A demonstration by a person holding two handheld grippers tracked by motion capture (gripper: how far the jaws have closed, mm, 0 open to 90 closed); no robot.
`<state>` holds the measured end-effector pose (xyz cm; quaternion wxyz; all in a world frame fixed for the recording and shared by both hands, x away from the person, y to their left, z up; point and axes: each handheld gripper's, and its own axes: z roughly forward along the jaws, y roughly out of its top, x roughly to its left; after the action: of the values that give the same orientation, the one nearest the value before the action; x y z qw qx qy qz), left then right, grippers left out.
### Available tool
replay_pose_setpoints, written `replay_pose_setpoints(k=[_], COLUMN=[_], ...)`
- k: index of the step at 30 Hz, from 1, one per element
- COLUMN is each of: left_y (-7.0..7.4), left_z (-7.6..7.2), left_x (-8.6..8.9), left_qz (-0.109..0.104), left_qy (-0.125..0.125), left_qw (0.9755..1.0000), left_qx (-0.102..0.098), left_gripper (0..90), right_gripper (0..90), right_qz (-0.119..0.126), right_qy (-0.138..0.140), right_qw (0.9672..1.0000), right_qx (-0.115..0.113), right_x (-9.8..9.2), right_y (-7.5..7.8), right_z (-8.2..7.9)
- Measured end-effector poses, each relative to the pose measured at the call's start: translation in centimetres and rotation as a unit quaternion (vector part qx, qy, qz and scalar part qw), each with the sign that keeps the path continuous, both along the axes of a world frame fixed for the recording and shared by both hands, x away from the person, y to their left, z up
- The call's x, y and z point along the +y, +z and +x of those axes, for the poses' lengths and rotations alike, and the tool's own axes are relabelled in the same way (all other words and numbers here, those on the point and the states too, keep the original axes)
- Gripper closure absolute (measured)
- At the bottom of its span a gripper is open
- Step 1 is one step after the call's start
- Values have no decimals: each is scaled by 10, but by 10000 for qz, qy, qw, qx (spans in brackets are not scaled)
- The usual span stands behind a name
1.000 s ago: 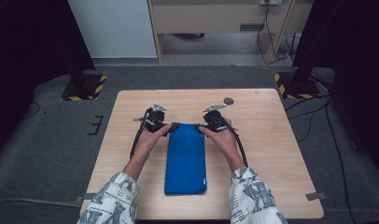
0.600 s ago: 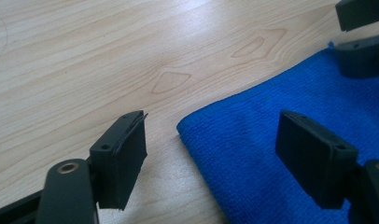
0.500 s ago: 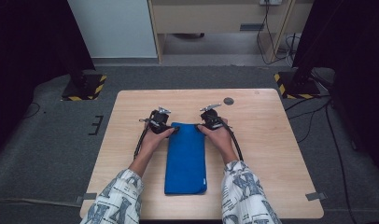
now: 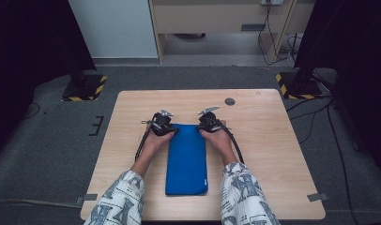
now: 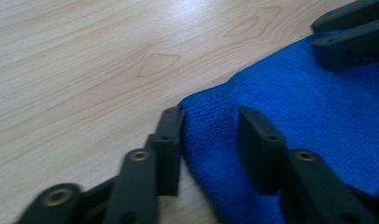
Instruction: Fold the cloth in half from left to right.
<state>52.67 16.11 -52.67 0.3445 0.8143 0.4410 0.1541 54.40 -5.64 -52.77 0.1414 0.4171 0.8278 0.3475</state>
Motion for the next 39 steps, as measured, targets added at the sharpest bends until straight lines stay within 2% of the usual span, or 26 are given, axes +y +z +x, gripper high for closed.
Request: replay_pose_setpoints(k=[1,3,6,8,11,13,17,23,28,34,37,39], left_y=[-1,-1,1,5,13,17,22,27,32,34,35,37], left_z=[-1,-2,-5,-7,-13,-15,-15,-16,-18,-17,-17,-17], left_x=[-1,-2,-6,-9,-10,-9,-5,-3,1,1,1,1], left_qz=[-71,-223,-129,-76,-136,-150,-311,-308,-377,-389,-431,-469], left_qy=[45,92,45,-8,-8,-26,-24,-92,-74,-110,-99,-71], left_qw=[10000,9997,9999,10000,9997,9996,9992,9990,9985,9983,9980,9977], left_qx=[-19,78,62,-14,-194,-233,-256,-325,-394,-408,-456,-492], left_gripper=[663,730,809,828,838,838,838,838,842,842,844,845], right_gripper=[791,826,847,850,850,851,851,852,852,853,853,854], right_qz=[5,-6,65,52,192,138,64,64,196,223,61,71], right_qy=[57,95,53,92,84,136,230,241,219,211,280,270], right_qw=[10000,9999,10000,9999,9998,9998,9995,9992,9988,9988,9988,9987], right_qx=[-37,-37,43,29,-48,-86,-201,-323,-403,-387,-403,-421], right_x=[1,1,0,-1,-4,-5,-6,-5,-6,-6,-5,-4], right_y=[-1,0,2,6,13,17,23,31,37,42,45,46], right_z=[-1,-3,-5,-9,-13,-16,-19,-19,-19,-19,-19,-18])
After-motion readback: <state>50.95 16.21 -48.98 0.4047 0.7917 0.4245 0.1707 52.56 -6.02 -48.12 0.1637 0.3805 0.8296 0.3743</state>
